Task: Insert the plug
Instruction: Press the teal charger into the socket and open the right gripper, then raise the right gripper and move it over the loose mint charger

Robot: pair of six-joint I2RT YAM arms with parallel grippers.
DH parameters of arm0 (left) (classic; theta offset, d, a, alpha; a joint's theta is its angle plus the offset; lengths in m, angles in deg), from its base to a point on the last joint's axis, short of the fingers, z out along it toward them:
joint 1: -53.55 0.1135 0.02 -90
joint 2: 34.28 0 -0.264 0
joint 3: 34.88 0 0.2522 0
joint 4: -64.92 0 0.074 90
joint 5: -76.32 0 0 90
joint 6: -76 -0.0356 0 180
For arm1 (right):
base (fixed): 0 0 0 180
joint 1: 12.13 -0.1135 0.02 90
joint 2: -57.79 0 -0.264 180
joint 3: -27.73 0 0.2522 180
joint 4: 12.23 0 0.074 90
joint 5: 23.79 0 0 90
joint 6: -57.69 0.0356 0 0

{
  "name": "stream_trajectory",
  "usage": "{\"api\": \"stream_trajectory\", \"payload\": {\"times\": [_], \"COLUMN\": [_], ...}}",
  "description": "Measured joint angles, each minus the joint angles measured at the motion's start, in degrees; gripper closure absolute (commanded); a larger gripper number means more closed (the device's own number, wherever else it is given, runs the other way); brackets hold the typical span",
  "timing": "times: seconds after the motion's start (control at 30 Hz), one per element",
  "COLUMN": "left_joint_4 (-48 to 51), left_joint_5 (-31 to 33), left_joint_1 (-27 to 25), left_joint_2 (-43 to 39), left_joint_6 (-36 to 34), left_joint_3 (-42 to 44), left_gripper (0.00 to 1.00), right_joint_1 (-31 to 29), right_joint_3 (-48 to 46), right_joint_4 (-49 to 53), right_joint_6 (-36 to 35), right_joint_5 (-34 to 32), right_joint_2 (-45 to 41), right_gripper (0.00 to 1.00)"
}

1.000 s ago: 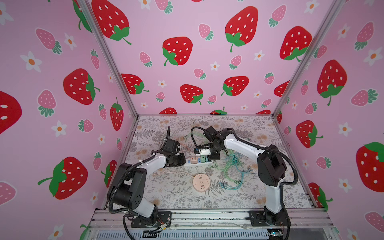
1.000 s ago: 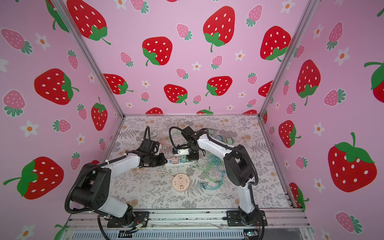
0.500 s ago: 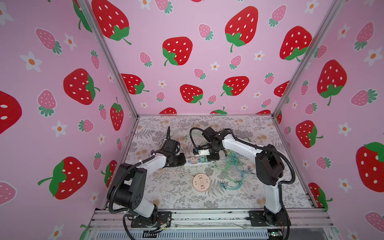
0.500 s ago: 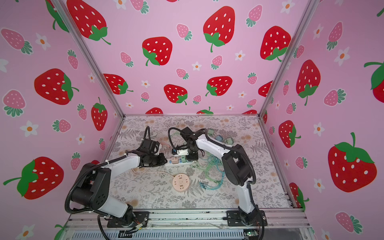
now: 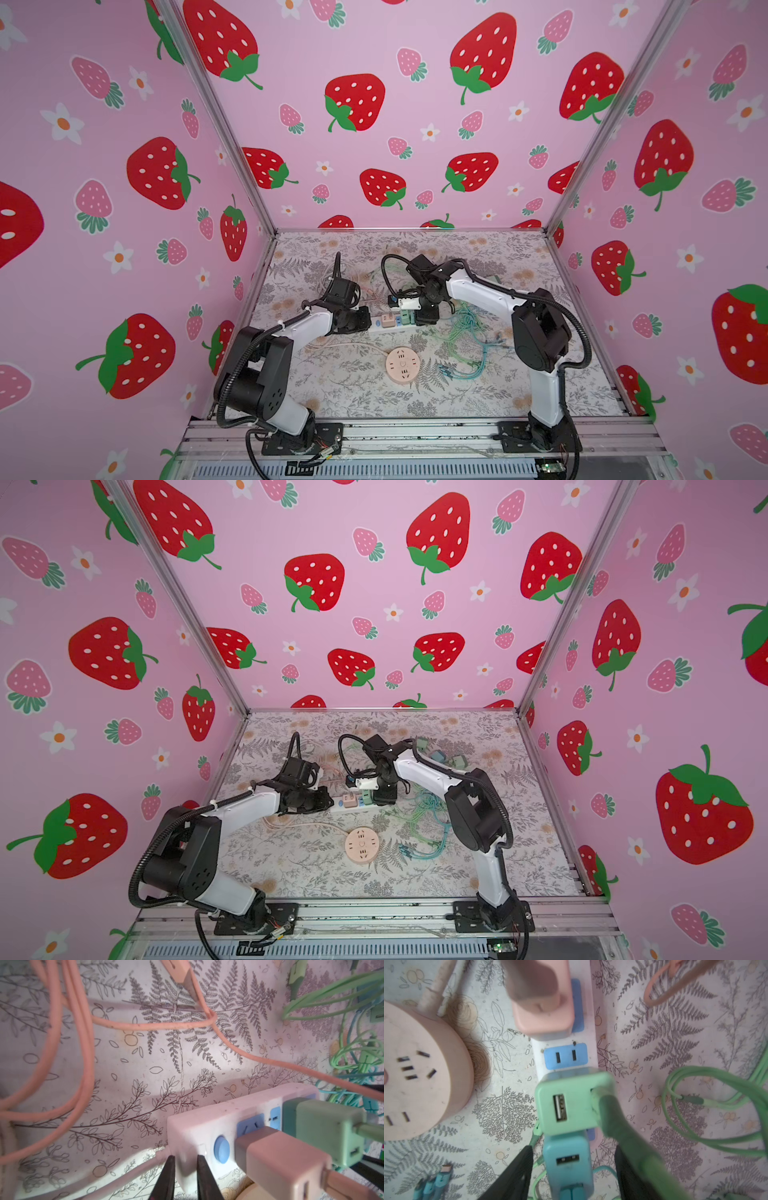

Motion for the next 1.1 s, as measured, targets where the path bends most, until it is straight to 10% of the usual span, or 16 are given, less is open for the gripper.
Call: {"api": "stream_trajectory", "payload": {"times": [0.7,1.1], "left_joint_4": [11.17,11.85], "left_joint_5": [1.55,-1.60], "left_joint_1": [4.72,5.14], "left_joint_2": [-13.18,-20.09], "left_joint_6": [-1.86,-3.17], "left_joint_3": [-3.87,-4.42], "left_gripper": [0.56,0.44], "right_joint_1": [3.98,13.70], "right_joint_3": [-17.90,-27.39], "right_joint_4": [-5.81,-29.90], "right_joint_6": [7.28,33.86], "right_joint_5": [6.40,0.66], "right_joint_2": [-15.41,-32.68], "right_gripper": [0.19,0.21]}}
